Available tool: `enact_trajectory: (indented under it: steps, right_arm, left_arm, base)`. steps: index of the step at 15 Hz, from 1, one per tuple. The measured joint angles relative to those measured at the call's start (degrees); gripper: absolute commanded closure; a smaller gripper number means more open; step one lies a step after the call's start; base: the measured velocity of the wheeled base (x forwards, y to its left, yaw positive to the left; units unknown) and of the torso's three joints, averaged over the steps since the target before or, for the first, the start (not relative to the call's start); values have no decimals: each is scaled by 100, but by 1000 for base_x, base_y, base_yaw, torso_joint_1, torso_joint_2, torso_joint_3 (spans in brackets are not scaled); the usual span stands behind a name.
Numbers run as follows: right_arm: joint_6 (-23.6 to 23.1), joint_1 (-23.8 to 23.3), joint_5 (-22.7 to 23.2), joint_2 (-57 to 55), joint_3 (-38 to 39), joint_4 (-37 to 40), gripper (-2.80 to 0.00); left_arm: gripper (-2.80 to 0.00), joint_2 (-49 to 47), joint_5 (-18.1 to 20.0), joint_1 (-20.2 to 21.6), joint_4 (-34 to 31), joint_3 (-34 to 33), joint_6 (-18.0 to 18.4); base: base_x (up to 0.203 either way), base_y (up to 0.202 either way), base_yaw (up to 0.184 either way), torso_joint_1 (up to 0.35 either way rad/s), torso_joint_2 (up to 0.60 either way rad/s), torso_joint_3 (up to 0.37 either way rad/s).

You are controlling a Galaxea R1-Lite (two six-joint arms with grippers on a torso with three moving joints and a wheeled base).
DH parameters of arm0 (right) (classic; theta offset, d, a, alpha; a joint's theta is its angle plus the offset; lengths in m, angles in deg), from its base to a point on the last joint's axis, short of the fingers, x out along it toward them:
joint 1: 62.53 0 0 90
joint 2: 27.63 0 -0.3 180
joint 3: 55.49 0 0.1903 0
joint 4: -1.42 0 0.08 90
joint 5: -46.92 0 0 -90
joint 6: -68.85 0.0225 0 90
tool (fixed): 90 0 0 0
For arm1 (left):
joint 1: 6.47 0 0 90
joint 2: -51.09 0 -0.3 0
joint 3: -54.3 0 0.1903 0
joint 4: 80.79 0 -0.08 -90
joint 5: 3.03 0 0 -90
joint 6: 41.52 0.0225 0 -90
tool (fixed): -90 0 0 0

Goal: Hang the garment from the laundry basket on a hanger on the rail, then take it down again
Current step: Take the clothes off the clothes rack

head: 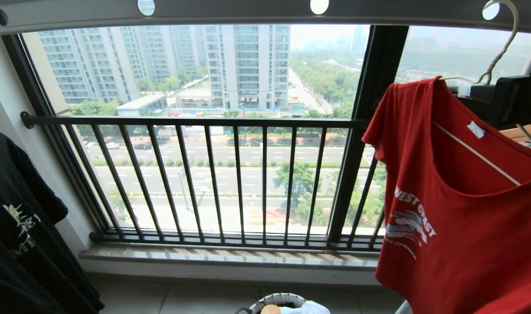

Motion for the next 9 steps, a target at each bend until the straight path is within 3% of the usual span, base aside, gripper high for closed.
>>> enact_trajectory:
  steps: [4,9]
  right_arm:
    - [21,83,6,46,181,-15,0]
    - [15,93,-5,59,498,-702,0]
  left_arm:
    - [0,0,0,0,-2,0,2]
    - [0,0,0,0,-2,0,1]
  base:
    - [0,0,0,0,0,0]
    - [0,0,0,0,0,0]
